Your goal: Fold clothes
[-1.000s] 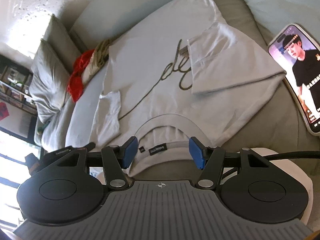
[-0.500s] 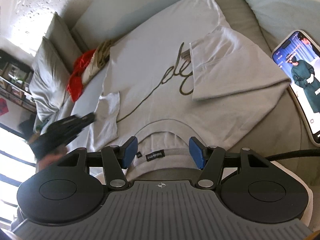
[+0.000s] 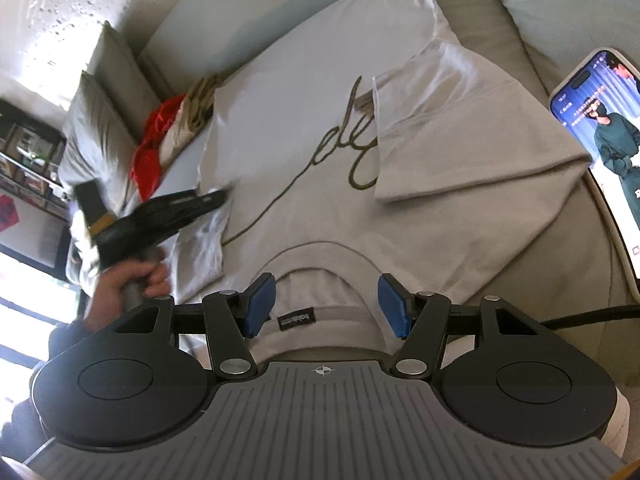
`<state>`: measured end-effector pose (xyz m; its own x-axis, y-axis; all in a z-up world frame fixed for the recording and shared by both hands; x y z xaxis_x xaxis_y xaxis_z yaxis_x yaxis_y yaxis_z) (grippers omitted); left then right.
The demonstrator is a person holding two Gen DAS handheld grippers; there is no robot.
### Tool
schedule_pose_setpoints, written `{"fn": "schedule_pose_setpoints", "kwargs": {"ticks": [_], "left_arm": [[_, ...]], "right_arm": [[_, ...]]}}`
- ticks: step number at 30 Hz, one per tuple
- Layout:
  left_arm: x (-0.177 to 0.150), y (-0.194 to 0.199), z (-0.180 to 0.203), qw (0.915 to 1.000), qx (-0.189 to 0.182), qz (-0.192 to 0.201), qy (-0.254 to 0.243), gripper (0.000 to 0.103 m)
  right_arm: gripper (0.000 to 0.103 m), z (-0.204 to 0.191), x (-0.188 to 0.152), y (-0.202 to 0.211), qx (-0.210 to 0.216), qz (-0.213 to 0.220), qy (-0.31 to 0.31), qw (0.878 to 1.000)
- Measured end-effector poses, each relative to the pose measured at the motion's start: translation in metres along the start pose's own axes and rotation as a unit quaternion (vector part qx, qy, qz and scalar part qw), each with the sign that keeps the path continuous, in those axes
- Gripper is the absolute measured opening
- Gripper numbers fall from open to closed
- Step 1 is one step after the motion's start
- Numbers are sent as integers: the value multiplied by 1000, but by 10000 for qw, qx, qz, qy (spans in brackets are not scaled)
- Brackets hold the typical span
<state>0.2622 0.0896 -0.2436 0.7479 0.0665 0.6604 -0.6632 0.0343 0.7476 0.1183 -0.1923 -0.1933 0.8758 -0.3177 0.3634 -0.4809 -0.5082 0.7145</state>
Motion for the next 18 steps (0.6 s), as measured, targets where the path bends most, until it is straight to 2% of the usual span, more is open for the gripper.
{"fn": "schedule_pose_setpoints", "kwargs": {"ticks": [3, 4, 7, 10, 14, 16, 18], "left_arm": [[-5, 27, 3, 9997, -205, -137, 64, 10], [-10, 41, 3, 9995, -247, -174, 80, 15], [-33, 78, -1, 9991, -87, -338, 241, 17], [-57, 89, -16, 9969, -59, -437, 650, 16], [-70, 104, -27, 9930, -146, -337, 1124, 12], [-70, 116, -23, 9931, -140, -205, 1144, 13], [-74, 117, -15, 9945, -83, -308, 1000, 13]], "right_arm": [[63, 1, -2, 2, -23, 44, 5, 10000], [63, 1, -2, 2, -38, 66, 7, 10000], [63, -5, -1, 0, -113, 119, 184, 9997], [63, -13, 2, -7, -316, 139, 447, 9984], [63, -28, 1, -5, -267, 145, 631, 9975], [63, -33, 0, 0, -267, 202, 745, 9967], [63, -33, 0, 4, -375, 299, 820, 9955]]}}
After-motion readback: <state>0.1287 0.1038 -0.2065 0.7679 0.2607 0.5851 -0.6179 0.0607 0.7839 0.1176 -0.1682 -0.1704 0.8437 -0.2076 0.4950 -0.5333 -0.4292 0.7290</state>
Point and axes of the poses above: each gripper's, at about its wrist camera, not at the fingertips, and y roughly against the way its jaws point, z to its right, x to its top, the point moved 9 cm from there along -y, roughly the way its jaws point
